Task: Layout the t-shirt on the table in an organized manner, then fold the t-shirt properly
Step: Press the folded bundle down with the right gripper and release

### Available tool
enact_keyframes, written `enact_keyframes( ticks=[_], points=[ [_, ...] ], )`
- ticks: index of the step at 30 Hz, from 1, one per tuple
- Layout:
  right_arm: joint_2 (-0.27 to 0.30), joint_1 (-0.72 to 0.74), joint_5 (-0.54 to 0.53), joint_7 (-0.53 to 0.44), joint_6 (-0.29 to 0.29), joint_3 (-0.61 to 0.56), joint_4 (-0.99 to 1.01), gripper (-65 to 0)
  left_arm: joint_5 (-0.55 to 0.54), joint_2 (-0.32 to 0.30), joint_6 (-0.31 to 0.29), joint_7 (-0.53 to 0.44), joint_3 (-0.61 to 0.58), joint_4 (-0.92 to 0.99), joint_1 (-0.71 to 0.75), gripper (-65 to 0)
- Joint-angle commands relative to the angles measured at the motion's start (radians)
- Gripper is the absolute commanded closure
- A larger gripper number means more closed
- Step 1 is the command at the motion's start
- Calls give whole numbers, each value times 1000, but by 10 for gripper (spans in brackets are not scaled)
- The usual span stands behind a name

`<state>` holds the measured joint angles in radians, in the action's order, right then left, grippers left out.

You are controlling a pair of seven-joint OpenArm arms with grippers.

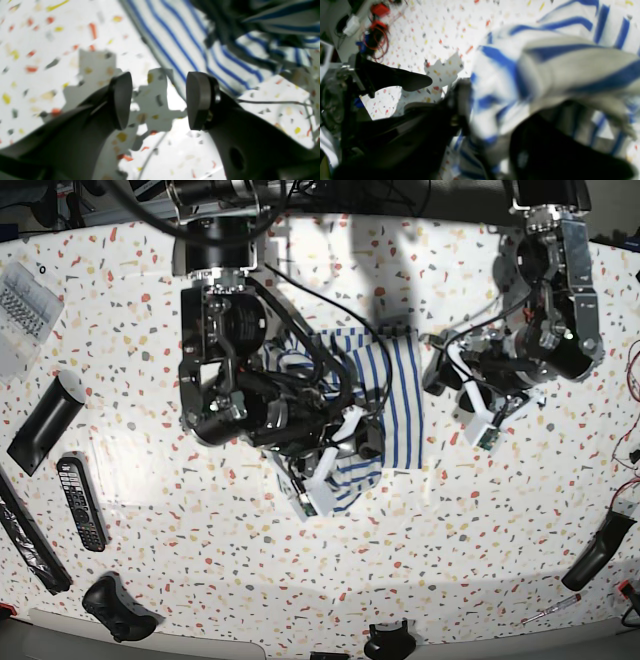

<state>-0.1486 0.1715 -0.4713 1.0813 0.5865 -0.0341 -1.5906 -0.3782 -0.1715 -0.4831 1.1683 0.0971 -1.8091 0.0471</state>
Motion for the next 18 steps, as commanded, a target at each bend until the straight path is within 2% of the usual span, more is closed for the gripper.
enact_keyframes(
  ticks=[1,3,6,11,14,18],
  points=[
    [-8,25,-31,-37,8,-10,-18,-230,-16,-14,6,-16,0,-20,-13,-313],
    [-8,25,-51,-59,5,-19,-18,-276,-16,-21,6,-15,0,-20,-11,-313],
    [-8,25,-167,-81,-24,-19,-18,-277,-16,-27,6,-13,0,-20,-2,-313],
    [-8,25,-327,-117,-27,-19,-18,-277,-14,-32,5,-8,0,-20,24,-314],
    [-8,25,-403,-103,-27,-19,-18,-277,19,-32,5,-7,0,-20,24,-313],
    [-8,26,-548,-40,-26,-19,-18,-276,123,-32,5,-10,0,-20,25,-313]
  ],
)
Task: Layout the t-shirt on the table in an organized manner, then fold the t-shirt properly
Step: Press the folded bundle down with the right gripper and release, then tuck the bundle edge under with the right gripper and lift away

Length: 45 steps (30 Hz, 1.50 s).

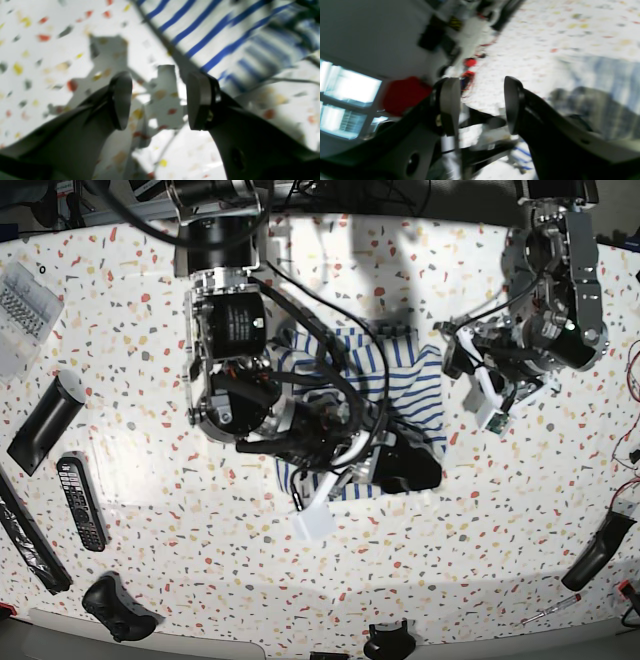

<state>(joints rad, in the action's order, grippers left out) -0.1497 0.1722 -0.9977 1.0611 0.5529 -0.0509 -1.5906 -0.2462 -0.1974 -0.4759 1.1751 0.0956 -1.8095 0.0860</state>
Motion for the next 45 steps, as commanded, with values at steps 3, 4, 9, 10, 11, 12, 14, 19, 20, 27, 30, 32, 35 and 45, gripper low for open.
enact_keyframes(
  ticks=[3,4,9,10,11,12,14,19,20,27,30,32,35,45],
  points=[
    [-7,25,-80,10,23,-3,-18,-276,48,-6,2,-24,2,-19,-14,-314],
    [-7,25,-95,10,44,-3,-18,-276,48,-6,12,-24,3,-19,-14,-314],
    [-7,65,-40,-8,144,19,-18,-276,48,-6,24,-24,3,-19,-14,-314],
    [-7,81,3,-6,145,31,-18,-276,48,-6,24,-24,3,-19,-14,-314],
    [-7,97,42,-5,145,45,-20,-276,48,-6,24,-24,3,-19,-14,-314],
    [-7,111,79,-5,145,61,-25,-276,48,-6,24,-24,3,-19,-14,-314],
    [-7,128,151,-5,145,103,-49,-276,48,-6,24,-24,3,-19,-14,-314],
    [-7,134,303,4,145,246,-108,-276,48,-6,24,-32,3,-19,-14,-314],
    [-7,131,317,18,145,272,-108,-276,48,-6,24,-38,3,-19,-14,-314],
    [55,28,462,30,145,304,-108,-276,47,-5,24,-50,3,-19,-14,-314],
    [66,-29,531,-27,145,268,-103,-276,42,-5,24,-50,3,-19,-14,-314],
    [63,-60,551,-56,145,231,-97,-276,32,-5,24,-50,3,-19,-14,-314],
    [61,-88,554,-87,145,151,-96,-276,34,-5,24,-50,3,-19,-14,-314],
    [61,-93,393,73,145,-127,-96,-276,468,-42,309,-24,3,-19,-14,-314]
  ],
)
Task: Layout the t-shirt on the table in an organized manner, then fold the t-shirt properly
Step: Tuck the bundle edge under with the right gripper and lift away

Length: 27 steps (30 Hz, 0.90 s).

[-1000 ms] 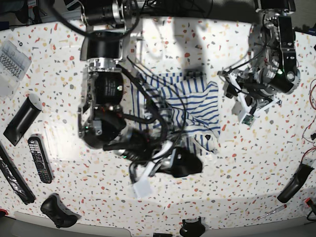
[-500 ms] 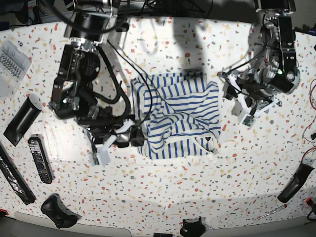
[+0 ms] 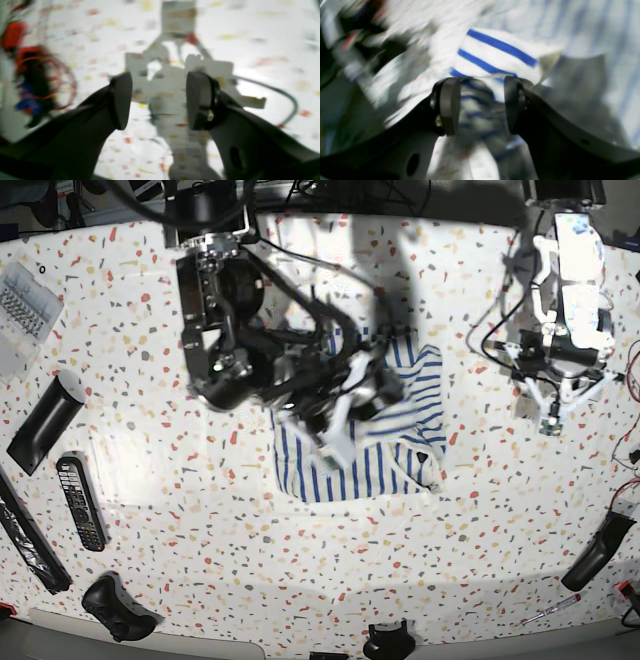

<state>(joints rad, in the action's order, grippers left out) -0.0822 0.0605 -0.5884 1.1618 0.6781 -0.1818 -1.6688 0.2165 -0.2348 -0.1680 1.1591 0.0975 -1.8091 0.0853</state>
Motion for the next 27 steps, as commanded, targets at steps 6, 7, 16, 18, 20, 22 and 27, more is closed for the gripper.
enact_keyframes(
  ticks=[6,7,16,18,20,22,27],
  points=[
    [-6,9,-97,-29,20,-171,-18,-276,91,-64,76,-15,1,-20,-13,-314],
    [-6,10,-97,-29,20,-188,-18,-276,91,-70,75,-16,1,-20,-13,-314],
    [-6,79,-96,-92,20,-186,-18,-276,90,-82,76,-64,1,-20,-14,-314],
    [-6,102,-96,-137,20,-156,-18,-276,90,-82,76,-77,1,-20,-14,-314],
    [-6,123,-95,-197,20,-110,-18,-276,90,-82,76,-92,1,-20,-14,-314],
    [-6,142,-56,-289,20,-48,-18,-276,88,-82,84,-157,1,-20,-13,-314],
    [-6,158,241,-644,20,124,1,-276,-40,-82,94,-376,1,-30,-19,-314]
  ],
)
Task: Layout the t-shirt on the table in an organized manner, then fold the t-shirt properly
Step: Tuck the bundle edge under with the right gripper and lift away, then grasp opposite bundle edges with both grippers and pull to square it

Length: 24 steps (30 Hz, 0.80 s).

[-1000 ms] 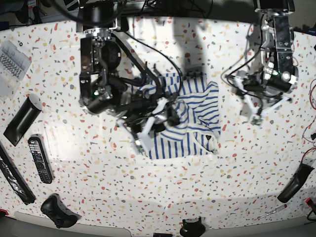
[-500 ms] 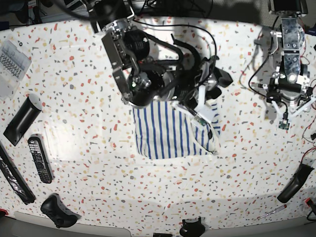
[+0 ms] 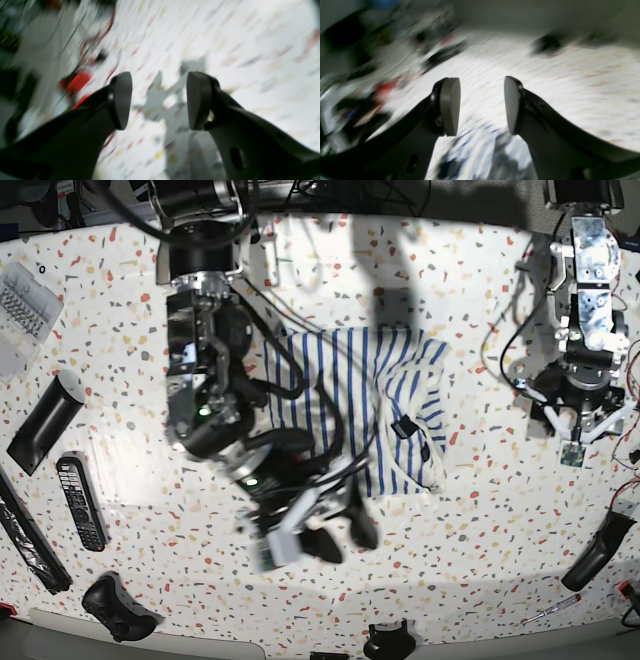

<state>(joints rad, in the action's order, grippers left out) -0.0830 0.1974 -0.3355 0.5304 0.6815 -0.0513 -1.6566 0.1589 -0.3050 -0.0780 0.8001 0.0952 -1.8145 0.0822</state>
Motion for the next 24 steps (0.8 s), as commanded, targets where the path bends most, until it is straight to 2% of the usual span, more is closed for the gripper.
enact_keyframes(
  ticks=[1,3,5,9,11,14,16,19,24],
  points=[
    [-3,29,-10,-18,17,26,8,-276,-40,-11,3,-41,3,-40,-16,-314],
    [-2,59,-16,-17,17,79,80,-276,-188,-11,2,-68,3,-84,-16,-314],
    [-2,105,-15,-15,17,114,182,-276,-341,-11,-40,-69,3,-142,-16,-314],
    [-3,215,4,-21,17,129,426,-276,-579,6,-188,-56,1,-250,-10,-314],
    [-3,267,44,-54,17,125,552,-276,-654,43,-281,-61,1,-279,4,-314],
    [-3,325,112,-119,17,113,722,-276,-784,131,-410,-60,1,-286,51,-314],
    [-3,341,155,-157,17,108,804,-276,-818,196,-460,-61,1,-286,94,-314],
    [0,338,188,-169,17,108,858,-276,-806,263,-477,-61,1,-272,139,-314],
    [12,328,194,-137,17,108,860,-276,-793,293,-476,-62,-3,-123,155,-314]
  ],
)
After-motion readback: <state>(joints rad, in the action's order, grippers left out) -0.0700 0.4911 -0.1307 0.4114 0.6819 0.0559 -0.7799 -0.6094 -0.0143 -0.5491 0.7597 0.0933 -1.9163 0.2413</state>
